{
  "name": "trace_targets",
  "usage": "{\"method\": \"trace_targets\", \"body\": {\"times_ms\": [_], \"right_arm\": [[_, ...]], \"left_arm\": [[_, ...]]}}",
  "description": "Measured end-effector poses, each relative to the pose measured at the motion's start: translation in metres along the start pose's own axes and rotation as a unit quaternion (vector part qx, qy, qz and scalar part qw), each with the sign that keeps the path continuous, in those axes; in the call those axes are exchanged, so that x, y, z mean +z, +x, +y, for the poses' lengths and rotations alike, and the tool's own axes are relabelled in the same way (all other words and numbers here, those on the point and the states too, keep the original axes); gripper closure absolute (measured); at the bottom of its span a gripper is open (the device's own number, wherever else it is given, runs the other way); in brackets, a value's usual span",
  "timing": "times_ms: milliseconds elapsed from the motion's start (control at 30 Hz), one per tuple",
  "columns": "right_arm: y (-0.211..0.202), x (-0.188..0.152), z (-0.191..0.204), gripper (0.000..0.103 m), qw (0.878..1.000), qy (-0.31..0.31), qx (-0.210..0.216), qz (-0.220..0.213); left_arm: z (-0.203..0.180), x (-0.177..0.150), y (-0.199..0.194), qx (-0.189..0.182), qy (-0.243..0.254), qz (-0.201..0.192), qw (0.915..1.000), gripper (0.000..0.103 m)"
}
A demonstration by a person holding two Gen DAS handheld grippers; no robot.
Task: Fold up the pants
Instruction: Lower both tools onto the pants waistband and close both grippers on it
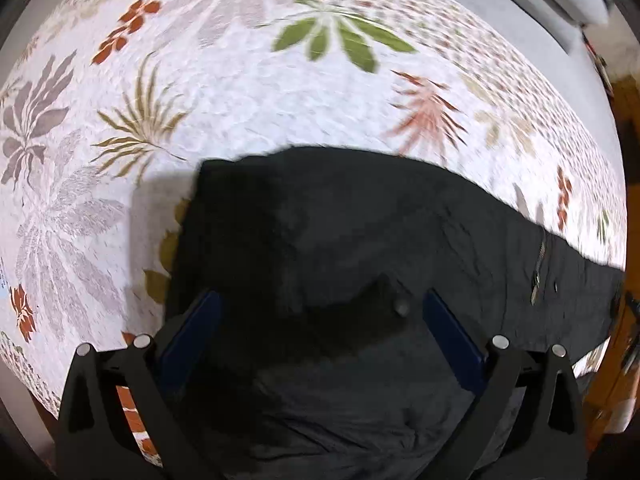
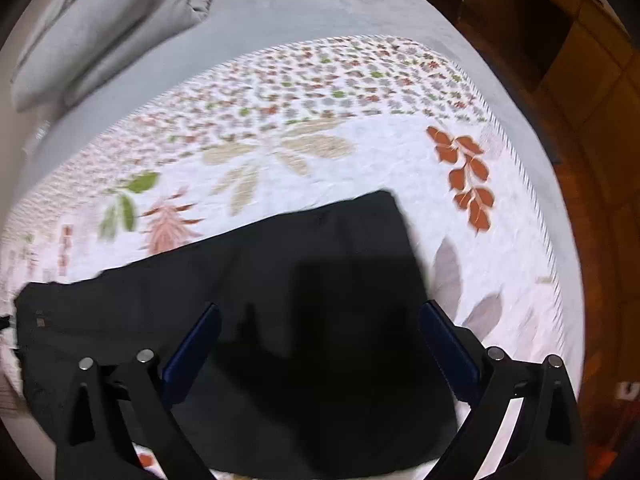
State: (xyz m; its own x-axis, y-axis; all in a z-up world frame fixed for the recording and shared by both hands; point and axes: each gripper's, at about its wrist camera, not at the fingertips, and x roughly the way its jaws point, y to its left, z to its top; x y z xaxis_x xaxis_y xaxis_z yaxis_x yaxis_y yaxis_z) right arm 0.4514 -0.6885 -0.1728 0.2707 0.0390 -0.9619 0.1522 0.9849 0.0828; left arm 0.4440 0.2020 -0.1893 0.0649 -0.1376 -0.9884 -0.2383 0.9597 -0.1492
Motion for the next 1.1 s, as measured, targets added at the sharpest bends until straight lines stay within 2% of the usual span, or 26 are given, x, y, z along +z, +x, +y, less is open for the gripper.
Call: {"method": "trace_targets", "body": {"times_ms": [200,300,533,633,733,867,967,1100], "right_arm": [[0.021,0.013,-0.015,0.003,1.000,-0.007,-0.001,0.016],[0.032,0.021,-0.020,0.003,1.000,-0.005,0.008,0.028],[0.051,0.035,-0.014,0.003,0.999,-0.026,0.003,0.034],[0.061,0.039,-0.008,0.003,0.999,-0.035,-0.007,0.037],[0.069,0.036,0.002,0.003,0.998,-0.061,-0.013,0.016],[0.078,0.034,0.005,0.003,0.998,-0.056,-0.006,0.016],[0.079,0.032,0.013,0.003,0.997,-0.071,-0.023,0.012],[0.076,0.027,0.028,0.016,0.995,-0.101,-0.024,-0.005]], "left_arm": [[0.013,0.011,0.015,0.004,0.006,0.038,0.9992,0.002],[0.020,0.016,0.025,-0.009,0.008,0.053,0.9985,0.002],[0.043,0.016,0.033,-0.069,-0.010,0.065,0.9955,0.002],[0.060,0.024,0.035,-0.104,-0.051,0.076,0.9903,0.002],[0.072,0.028,0.037,-0.141,-0.099,0.080,0.9818,0.002],[0.060,0.030,0.045,-0.114,-0.065,0.097,0.9867,0.002],[0.041,0.030,0.049,-0.082,-0.017,0.103,0.9911,0.002],[0.017,0.027,0.053,-0.047,0.050,0.101,0.9925,0.003]]}}
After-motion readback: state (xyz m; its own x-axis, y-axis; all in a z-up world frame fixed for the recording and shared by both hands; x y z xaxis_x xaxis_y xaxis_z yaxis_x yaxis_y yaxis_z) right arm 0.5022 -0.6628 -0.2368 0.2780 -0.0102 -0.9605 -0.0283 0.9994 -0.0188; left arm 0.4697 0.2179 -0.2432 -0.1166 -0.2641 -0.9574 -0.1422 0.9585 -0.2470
